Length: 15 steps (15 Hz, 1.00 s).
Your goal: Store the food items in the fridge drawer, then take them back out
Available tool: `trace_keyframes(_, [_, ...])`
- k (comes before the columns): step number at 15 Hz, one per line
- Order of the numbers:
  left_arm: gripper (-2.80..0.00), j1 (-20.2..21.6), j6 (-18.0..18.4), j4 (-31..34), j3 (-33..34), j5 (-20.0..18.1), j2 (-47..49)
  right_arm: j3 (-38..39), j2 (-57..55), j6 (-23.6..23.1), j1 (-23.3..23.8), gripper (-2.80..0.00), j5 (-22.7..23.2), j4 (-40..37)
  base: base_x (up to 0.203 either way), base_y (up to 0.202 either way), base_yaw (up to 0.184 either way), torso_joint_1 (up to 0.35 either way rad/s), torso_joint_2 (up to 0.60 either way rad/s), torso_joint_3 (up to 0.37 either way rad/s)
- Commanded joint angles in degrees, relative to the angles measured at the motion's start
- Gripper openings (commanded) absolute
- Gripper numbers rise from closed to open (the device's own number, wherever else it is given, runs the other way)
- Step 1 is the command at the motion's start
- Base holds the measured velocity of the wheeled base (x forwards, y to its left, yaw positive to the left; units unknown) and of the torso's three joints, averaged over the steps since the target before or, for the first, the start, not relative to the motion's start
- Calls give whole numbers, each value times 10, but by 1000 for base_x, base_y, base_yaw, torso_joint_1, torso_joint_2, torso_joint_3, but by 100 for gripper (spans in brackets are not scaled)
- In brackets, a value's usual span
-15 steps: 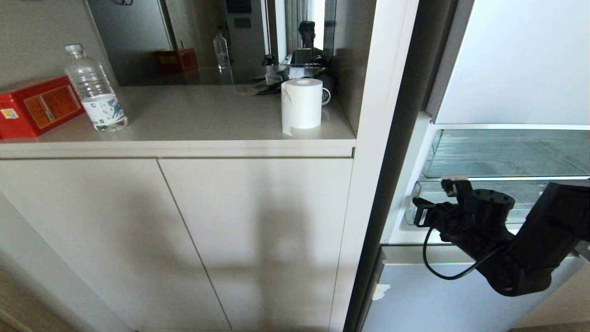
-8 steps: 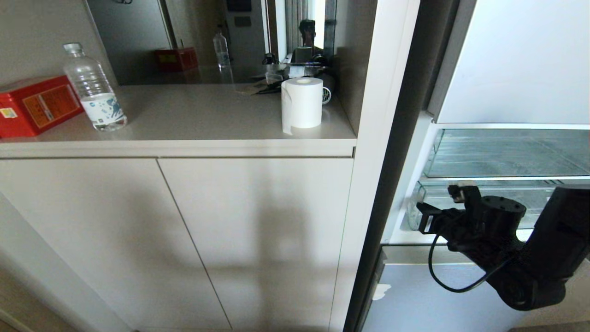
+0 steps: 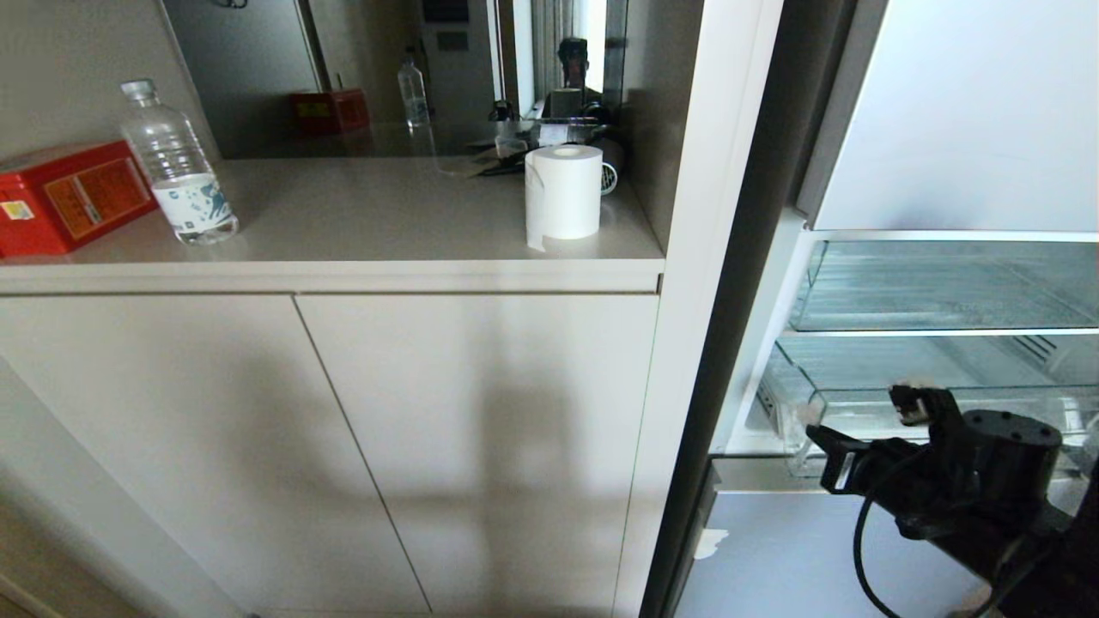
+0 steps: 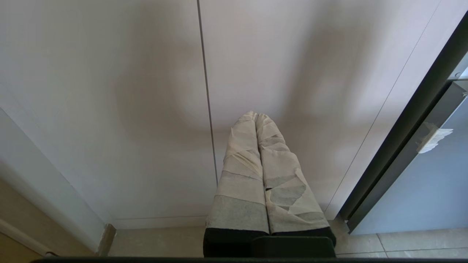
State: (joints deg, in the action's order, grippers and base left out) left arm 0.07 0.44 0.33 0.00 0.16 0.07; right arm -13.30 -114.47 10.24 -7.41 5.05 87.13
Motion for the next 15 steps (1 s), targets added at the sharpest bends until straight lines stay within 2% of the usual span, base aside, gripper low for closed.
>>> trace_keyframes(1, [-280, 0, 0, 0, 0, 0, 0, 52, 46, 6, 0, -280, -2, 5, 0, 0, 0, 0, 0, 0])
trace_keyframes(6, [-280, 0, 0, 0, 0, 0, 0, 96, 66, 15, 0, -280, -5, 5, 0, 0, 0, 0, 0, 0])
trace_keyframes(7, [-280, 0, 0, 0, 0, 0, 0, 96, 66, 14, 0, 0, -6, 5, 0, 0, 0, 0, 0, 0])
trace_keyframes(11, [-280, 0, 0, 0, 0, 0, 0, 118, 93, 17, 0, 0, -5, 5, 0, 0, 0, 0, 0, 0])
trace_keyframes(15, [-280, 0, 0, 0, 0, 0, 0, 132, 191, 27, 7, 0, -13, -9, 0, 0, 0, 0, 0, 0])
